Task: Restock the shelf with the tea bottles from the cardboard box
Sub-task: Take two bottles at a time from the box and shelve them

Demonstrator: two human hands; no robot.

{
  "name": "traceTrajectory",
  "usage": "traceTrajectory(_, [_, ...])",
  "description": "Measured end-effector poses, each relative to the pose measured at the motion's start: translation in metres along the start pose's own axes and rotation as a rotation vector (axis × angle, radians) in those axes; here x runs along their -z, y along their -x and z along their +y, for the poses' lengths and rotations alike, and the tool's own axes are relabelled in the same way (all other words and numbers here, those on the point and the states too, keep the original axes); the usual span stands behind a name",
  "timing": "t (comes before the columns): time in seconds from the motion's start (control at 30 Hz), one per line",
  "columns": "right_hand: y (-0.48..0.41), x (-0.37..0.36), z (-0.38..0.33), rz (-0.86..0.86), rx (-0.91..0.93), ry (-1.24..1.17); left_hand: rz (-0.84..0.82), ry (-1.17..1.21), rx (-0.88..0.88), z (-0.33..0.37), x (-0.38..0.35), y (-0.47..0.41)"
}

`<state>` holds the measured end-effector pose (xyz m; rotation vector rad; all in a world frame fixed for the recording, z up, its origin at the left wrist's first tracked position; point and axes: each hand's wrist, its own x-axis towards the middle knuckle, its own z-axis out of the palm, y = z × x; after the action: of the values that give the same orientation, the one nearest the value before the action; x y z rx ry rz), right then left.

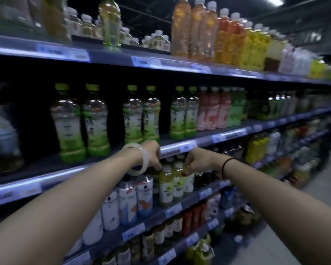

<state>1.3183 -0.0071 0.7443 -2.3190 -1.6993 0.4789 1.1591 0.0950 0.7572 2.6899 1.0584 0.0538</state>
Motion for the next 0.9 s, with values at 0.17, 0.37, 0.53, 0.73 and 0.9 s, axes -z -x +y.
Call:
traceTrajectory(0.17, [0.027,-0.027,0.068,-0.002,-0.201,-0.072,-0.146,-0.022,-0.185,0.049,-0.058,-0.032])
traceTrajectory(0.37, [0.047,-0.068,0.112,-0.02,-0.395,-0.115,-0.253,-0.09,-0.386,0.081,-0.118,-0.066])
traceTrajectory(0.53, [0.056,-0.103,0.128,0.032,-0.548,-0.16,-0.368,-0.12,-0.531,0.091,-0.159,-0.089])
traceTrajectory(0.73, [0.07,-0.151,0.15,0.065,-0.714,-0.241,-0.502,-0.105,-0.616,0.093,-0.219,-0.11])
traceTrajectory(0.9, [0.072,-0.193,0.175,0.038,-0.813,-0.356,-0.557,-0.07,-0.636,0.095,-0.273,-0.122])
